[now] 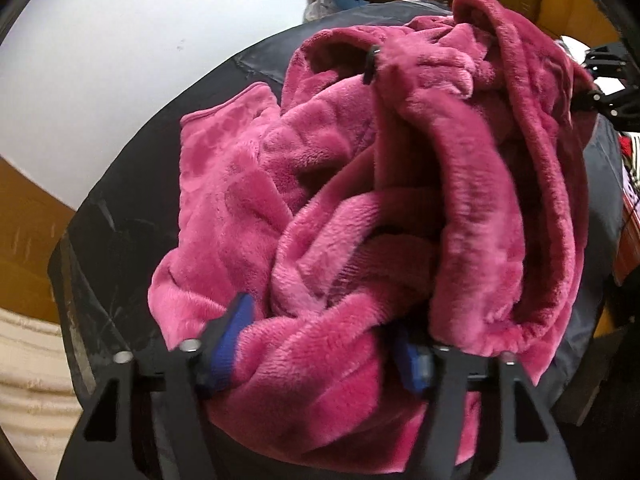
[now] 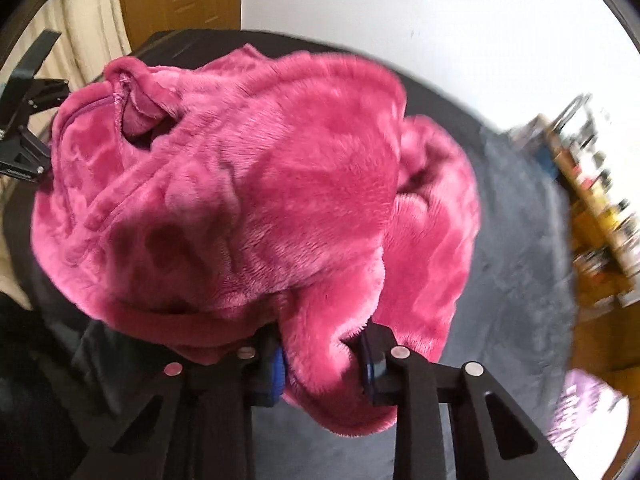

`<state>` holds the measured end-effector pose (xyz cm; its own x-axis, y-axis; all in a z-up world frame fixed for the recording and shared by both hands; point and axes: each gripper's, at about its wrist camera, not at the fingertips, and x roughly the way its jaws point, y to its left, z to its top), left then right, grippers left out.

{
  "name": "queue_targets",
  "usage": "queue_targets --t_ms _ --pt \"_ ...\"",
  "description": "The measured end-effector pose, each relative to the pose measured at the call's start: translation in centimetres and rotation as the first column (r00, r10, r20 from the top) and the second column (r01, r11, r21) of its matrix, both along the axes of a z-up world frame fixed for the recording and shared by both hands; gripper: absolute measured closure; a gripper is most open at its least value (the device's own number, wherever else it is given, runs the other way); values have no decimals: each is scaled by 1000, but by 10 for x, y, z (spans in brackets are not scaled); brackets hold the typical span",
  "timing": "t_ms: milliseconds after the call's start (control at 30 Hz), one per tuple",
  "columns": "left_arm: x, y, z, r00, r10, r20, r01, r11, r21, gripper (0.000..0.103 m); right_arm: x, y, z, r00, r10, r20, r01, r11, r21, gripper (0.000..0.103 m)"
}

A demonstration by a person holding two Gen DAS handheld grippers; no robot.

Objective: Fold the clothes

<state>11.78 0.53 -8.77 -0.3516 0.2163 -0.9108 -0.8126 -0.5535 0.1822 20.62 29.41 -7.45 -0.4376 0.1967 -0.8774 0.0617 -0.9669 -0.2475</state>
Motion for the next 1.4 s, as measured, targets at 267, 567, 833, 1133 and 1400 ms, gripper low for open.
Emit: queue_targets --t_ms 267,567,833,1133,1400 --pt "-7 -11 27 979 204 17 -205 972 114 68 -3 -33 49 978 -44 -206 56 997 53 79" --pt "-5 -33 91 941 339 -3 -320 889 329 73 -4 -50 72 941 -76 -330 72 997 -23 79" --pt "2 -48 147 916 400 -39 -338 819 464 95 3 -61 99 907 -90 -411 77 996 -49 79" --pt "16 -53 168 918 385 -89 -301 827 474 95 12 -77 140 856 -50 -514 58 998 -1 79" --pt "28 -59 102 944 321 -77 -286 911 297 52 16 -30 103 906 -103 -411 10 975 -222 25"
